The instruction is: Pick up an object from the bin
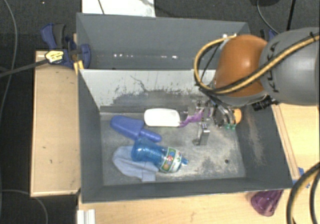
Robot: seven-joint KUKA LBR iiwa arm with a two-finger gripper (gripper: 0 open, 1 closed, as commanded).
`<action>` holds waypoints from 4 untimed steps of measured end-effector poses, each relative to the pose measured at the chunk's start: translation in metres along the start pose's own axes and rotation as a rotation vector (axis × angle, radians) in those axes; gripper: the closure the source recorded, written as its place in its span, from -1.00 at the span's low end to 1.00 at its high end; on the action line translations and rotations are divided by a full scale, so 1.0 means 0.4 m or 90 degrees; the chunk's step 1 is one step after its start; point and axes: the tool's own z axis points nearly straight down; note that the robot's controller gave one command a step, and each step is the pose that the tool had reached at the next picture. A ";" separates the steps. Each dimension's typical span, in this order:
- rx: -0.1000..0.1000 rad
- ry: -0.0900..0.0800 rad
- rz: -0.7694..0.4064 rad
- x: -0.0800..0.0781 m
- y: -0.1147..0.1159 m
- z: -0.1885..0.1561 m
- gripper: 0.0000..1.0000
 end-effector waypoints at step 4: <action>0.000 -0.006 -0.165 0.188 0.036 0.156 -1.00</action>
Offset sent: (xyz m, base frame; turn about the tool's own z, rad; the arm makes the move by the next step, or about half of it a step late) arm -0.0494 0.0410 -0.0640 -0.1367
